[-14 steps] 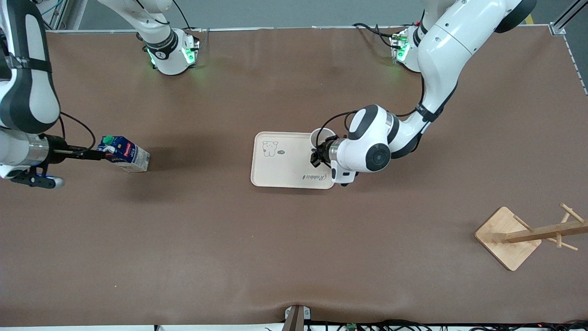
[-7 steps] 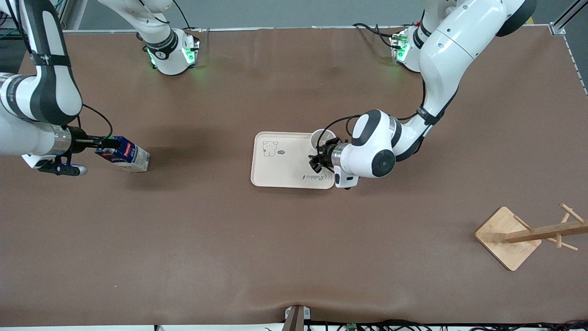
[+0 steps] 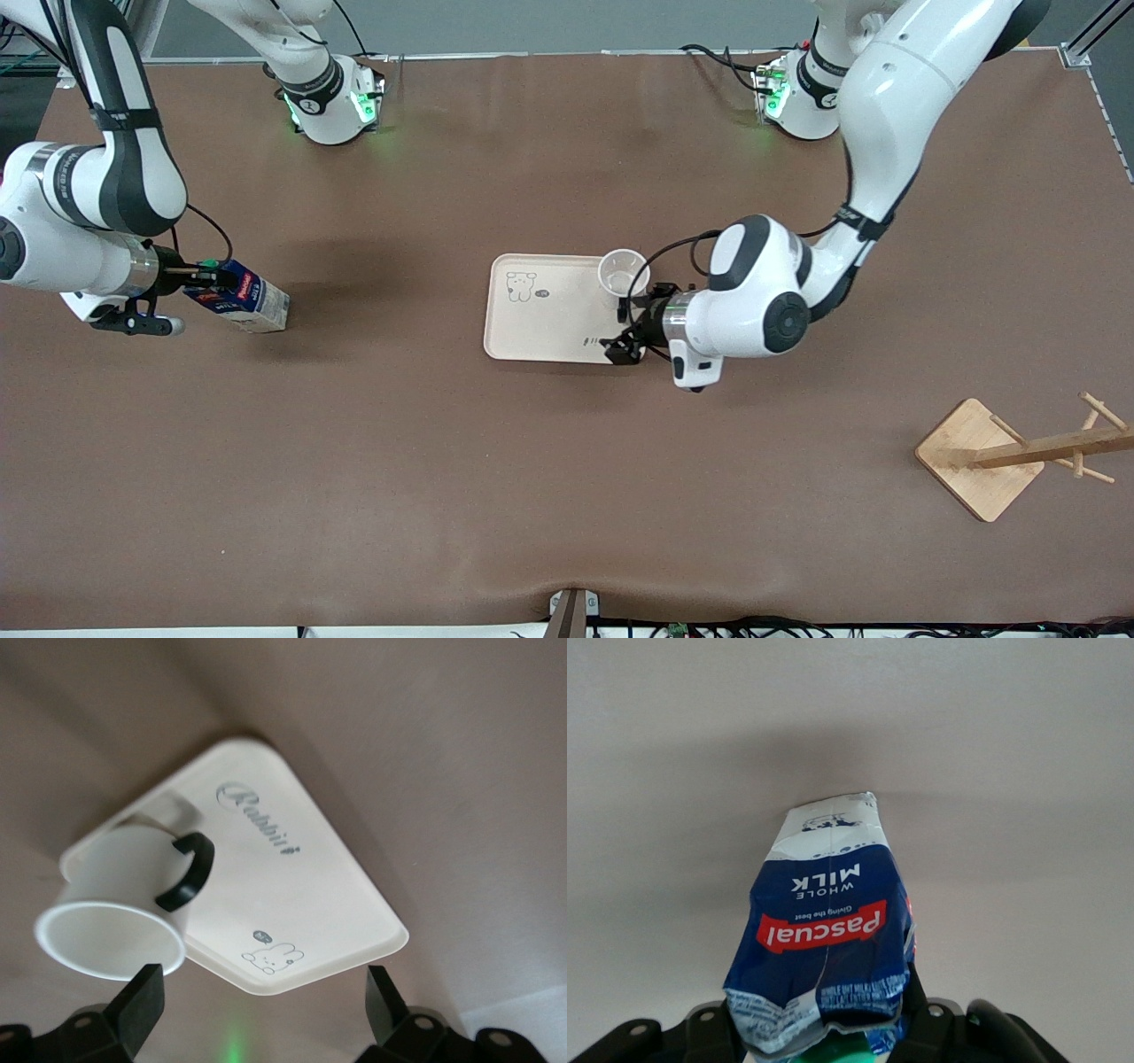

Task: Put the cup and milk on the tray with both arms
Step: 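Release the mug and withdraw the left gripper while the right lifts milk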

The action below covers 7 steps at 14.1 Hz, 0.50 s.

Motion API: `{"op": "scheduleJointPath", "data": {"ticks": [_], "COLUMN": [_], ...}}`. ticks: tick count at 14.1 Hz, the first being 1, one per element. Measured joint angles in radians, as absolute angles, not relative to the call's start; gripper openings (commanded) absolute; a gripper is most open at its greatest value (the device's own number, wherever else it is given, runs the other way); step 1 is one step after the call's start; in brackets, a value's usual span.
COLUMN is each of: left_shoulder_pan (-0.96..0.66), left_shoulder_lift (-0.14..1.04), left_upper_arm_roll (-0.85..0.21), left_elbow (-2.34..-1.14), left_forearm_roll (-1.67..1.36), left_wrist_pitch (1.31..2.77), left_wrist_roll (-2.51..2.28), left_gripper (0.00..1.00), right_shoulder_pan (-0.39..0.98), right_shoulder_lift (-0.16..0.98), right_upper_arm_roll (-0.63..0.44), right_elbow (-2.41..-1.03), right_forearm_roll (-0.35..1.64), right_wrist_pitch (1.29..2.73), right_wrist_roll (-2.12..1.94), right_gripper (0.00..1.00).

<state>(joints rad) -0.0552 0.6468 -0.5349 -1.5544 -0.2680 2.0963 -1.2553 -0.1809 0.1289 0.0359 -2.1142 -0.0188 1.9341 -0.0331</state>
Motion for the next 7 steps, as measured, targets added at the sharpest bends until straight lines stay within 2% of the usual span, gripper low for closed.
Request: {"op": "scheduleJointPath", "data": {"ticks": [4, 5, 7], "left_shoulder_pan": [0.000, 0.010, 0.040], "left_shoulder_lift": [0.540, 0.513, 0.467], "left_upper_arm_roll": [-0.536, -0.536, -0.534], "left_elbow": [-1.433, -1.425, -1.422], "left_forearm_roll": [0.028, 0.076, 0.112], "left_wrist_pitch": [1.851, 1.822, 1.783], "left_wrist_roll": [-1.256, -1.254, -1.216], "left_gripper": [1.00, 1.00, 1.00], "right_shoulder_pan": [-0.095, -0.067, 0.000], "right_shoulder_lift": [0.119, 0.116, 0.111], "right_upper_arm_roll": [0.041, 0.042, 0.044], "right_elbow": [-2.033, -1.992, -1.925], "right_forearm_roll": [-0.019, -0.019, -0.019], "right_wrist_pitch": [1.787, 1.724, 1.627], "right_wrist_roll": [-0.009, -0.005, 0.017], "right_gripper": [0.00, 0.02, 0.00]}}
